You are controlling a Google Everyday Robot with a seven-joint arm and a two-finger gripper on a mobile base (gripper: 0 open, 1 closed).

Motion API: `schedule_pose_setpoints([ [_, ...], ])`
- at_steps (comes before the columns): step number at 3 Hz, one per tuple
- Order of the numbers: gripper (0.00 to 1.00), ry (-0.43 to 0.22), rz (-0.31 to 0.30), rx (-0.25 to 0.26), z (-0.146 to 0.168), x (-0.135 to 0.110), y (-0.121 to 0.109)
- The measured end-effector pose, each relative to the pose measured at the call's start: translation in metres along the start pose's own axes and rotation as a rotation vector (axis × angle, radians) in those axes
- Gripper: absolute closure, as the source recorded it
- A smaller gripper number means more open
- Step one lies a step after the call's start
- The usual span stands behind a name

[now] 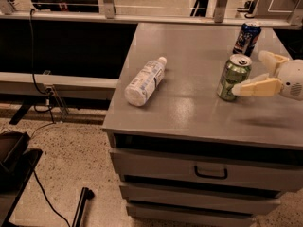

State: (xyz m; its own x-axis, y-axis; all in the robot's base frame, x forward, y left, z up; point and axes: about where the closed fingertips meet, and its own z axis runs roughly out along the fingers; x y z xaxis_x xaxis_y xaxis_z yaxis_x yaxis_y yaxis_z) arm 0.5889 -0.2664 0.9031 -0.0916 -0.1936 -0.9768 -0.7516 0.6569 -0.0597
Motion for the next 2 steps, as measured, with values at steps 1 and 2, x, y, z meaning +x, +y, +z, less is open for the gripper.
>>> schedule_pose_setpoints([
  [1,0.0,-0.021,0.006,-0.024,0.0082,0.001,0.0054],
  [2,0.0,-0.042,0.004,-0.051,0.0165,0.002,0.0124],
])
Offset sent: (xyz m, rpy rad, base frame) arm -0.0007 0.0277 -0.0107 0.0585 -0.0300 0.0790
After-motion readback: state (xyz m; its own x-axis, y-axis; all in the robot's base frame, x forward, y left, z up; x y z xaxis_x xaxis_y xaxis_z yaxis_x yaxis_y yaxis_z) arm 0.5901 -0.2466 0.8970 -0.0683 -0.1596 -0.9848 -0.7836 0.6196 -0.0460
